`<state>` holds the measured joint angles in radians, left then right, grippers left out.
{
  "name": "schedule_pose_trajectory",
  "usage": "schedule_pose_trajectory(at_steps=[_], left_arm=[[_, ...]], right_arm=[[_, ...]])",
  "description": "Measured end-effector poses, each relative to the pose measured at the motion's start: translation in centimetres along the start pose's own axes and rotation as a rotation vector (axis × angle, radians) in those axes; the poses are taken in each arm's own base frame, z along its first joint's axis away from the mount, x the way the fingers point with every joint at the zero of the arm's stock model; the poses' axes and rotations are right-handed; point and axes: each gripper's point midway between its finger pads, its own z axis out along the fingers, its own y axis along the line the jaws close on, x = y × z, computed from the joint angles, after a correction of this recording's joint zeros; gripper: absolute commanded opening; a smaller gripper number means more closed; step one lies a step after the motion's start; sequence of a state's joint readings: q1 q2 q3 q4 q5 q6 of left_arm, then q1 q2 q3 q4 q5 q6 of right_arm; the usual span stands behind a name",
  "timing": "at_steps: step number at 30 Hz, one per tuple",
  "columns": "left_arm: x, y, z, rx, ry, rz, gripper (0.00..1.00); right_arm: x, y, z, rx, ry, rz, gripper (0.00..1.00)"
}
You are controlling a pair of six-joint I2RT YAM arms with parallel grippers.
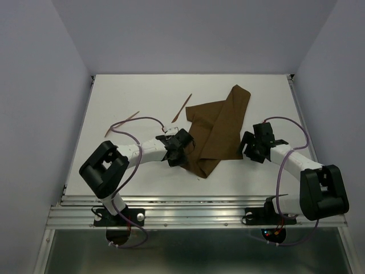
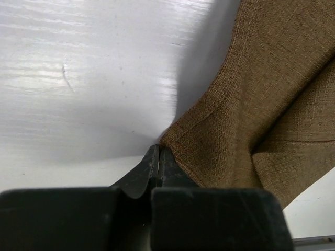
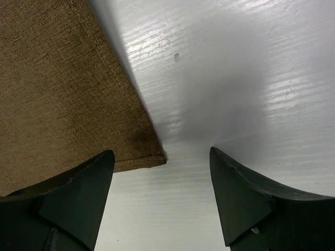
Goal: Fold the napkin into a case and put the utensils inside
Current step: Pick up the crumpled napkin from the center of the board.
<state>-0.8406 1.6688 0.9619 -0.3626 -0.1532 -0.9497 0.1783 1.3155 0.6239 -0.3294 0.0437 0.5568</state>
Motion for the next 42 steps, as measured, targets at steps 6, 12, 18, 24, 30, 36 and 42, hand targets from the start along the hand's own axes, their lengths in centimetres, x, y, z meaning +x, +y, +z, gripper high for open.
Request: schedule_pose_trajectory(at_steps=[6,12,18,24,30,36,42], left_arm=[[-0.2,1.2,-1.7,0.007,-0.033,-0.010,0.00],[-2.7,-0.1,-6.0,0.119,-0.143,-0.063,0.00],[-3.1,-0.1,-6.7,0.149,-0.174,-0.080,0.00],[-2.8,0.3,-6.2,0.139,-0.166,-0.077,0.00],[-2.7,0.2,-5.8,0.132,-0.162,-0.074,0.00],[-2.5,0.3,-5.4,0.122,-0.156,-0.071,0.00],[-2.7,0.1,-5.4,0.129,-0.163,-0.066,0.00]], right_arm=[[0.0,0.0,0.0,0.001,-0.001,0.000,0.79],[0.0,0.1,0.0,-0.001,0.000,-0.005,0.75],[0.4,0.6,0.3,-0.009,0.008,-0.023,0.58],[1.0,2.8,0.7,-0.047,0.005,-0.070,0.58],[1.0,3.9,1.0,-0.045,0.002,-0.083,0.56],[1.0,4.9,1.5,-0.006,0.016,-0.128,0.51],[1.1,4.3,1.2,0.036,0.005,-0.116,0.59]])
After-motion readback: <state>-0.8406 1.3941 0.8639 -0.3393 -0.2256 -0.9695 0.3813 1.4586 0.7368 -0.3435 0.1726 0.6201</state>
